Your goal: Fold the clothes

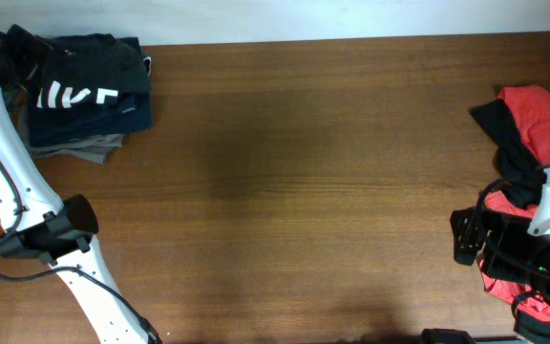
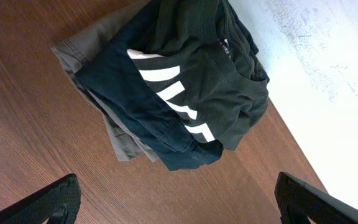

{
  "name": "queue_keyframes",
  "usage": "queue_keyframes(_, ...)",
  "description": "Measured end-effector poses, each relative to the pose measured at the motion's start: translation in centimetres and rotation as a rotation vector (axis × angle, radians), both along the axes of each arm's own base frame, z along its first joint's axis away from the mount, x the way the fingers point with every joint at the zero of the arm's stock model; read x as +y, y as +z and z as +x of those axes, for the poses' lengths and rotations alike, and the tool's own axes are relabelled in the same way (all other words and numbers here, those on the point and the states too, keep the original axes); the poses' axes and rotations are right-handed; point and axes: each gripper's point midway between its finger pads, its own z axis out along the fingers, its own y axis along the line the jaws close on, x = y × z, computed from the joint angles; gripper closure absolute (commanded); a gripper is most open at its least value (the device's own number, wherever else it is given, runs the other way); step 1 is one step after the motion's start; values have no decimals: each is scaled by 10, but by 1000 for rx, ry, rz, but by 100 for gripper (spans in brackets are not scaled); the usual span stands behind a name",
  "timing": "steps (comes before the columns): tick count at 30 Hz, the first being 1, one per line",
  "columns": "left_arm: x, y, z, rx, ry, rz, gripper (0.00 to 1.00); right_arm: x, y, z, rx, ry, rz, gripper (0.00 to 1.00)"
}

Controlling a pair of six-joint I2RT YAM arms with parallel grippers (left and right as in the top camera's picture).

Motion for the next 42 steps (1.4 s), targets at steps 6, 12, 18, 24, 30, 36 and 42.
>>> queue_keyframes(6,0,0,0,0,0,0,1,0,0,0,1,-1,1,1)
queue_keyframes(12,0,0,0,0,0,0,1,0,0,0,1,0,0,1)
queue_keyframes(18,0,0,0,0,0,0,1,0,0,0,1,-1,1,1)
queue_keyframes(24,0,0,0,0,0,0,1,0,0,0,2,-1,1,1)
queue_keyframes(30,0,0,0,0,0,0,1,0,-1,1,3,0,1,1)
queue_keyframes(36,0,0,0,0,0,0,1,-3,-1,8,-38,-7,-12,1)
queue_keyframes(42,0,0,0,0,1,0,1,-8,-3,25,-293,-22,-51,1)
